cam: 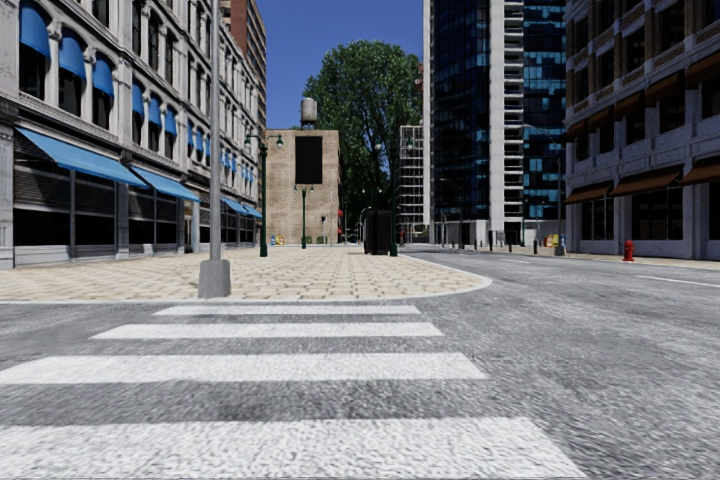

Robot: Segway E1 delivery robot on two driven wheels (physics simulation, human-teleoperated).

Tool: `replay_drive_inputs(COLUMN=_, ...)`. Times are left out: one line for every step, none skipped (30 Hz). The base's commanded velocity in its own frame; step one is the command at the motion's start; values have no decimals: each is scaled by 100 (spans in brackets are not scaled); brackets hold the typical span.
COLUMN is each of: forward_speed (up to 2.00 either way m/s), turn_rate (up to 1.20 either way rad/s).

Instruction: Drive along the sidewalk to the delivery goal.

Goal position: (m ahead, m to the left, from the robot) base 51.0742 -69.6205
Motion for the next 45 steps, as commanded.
replay_drive_inputs(forward_speed=200, turn_rate=0)
replay_drive_inputs(forward_speed=200, turn_rate=0)
replay_drive_inputs(forward_speed=200, turn_rate=0)
replay_drive_inputs(forward_speed=200, turn_rate=0)
replay_drive_inputs(forward_speed=200, turn_rate=0)
replay_drive_inputs(forward_speed=200, turn_rate=0)
replay_drive_inputs(forward_speed=200, turn_rate=0)
replay_drive_inputs(forward_speed=200, turn_rate=1)
replay_drive_inputs(forward_speed=200, turn_rate=1)
replay_drive_inputs(forward_speed=200, turn_rate=17)
replay_drive_inputs(forward_speed=200, turn_rate=29)
replay_drive_inputs(forward_speed=200, turn_rate=34)
replay_drive_inputs(forward_speed=200, turn_rate=35)
replay_drive_inputs(forward_speed=200, turn_rate=35)
replay_drive_inputs(forward_speed=200, turn_rate=35)
replay_drive_inputs(forward_speed=200, turn_rate=35)
replay_drive_inputs(forward_speed=200, turn_rate=35)
replay_drive_inputs(forward_speed=200, turn_rate=35)
replay_drive_inputs(forward_speed=200, turn_rate=35)
replay_drive_inputs(forward_speed=200, turn_rate=0)
replay_drive_inputs(forward_speed=200, turn_rate=0)
replay_drive_inputs(forward_speed=200, turn_rate=0)
replay_drive_inputs(forward_speed=200, turn_rate=0)
replay_drive_inputs(forward_speed=200, turn_rate=0)
replay_drive_inputs(forward_speed=200, turn_rate=0)
replay_drive_inputs(forward_speed=200, turn_rate=0)
replay_drive_inputs(forward_speed=200, turn_rate=0)
replay_drive_inputs(forward_speed=200, turn_rate=0)
replay_drive_inputs(forward_speed=200, turn_rate=0)
replay_drive_inputs(forward_speed=200, turn_rate=0)
replay_drive_inputs(forward_speed=200, turn_rate=0)
replay_drive_inputs(forward_speed=200, turn_rate=0)
replay_drive_inputs(forward_speed=200, turn_rate=0)
replay_drive_inputs(forward_speed=200, turn_rate=0)
replay_drive_inputs(forward_speed=200, turn_rate=0)
replay_drive_inputs(forward_speed=200, turn_rate=0)
replay_drive_inputs(forward_speed=200, turn_rate=0)
replay_drive_inputs(forward_speed=200, turn_rate=0)
replay_drive_inputs(forward_speed=200, turn_rate=0)
replay_drive_inputs(forward_speed=200, turn_rate=0)
replay_drive_inputs(forward_speed=200, turn_rate=0)
replay_drive_inputs(forward_speed=200, turn_rate=0)
replay_drive_inputs(forward_speed=200, turn_rate=0)
replay_drive_inputs(forward_speed=200, turn_rate=0)
replay_drive_inputs(forward_speed=200, turn_rate=0)
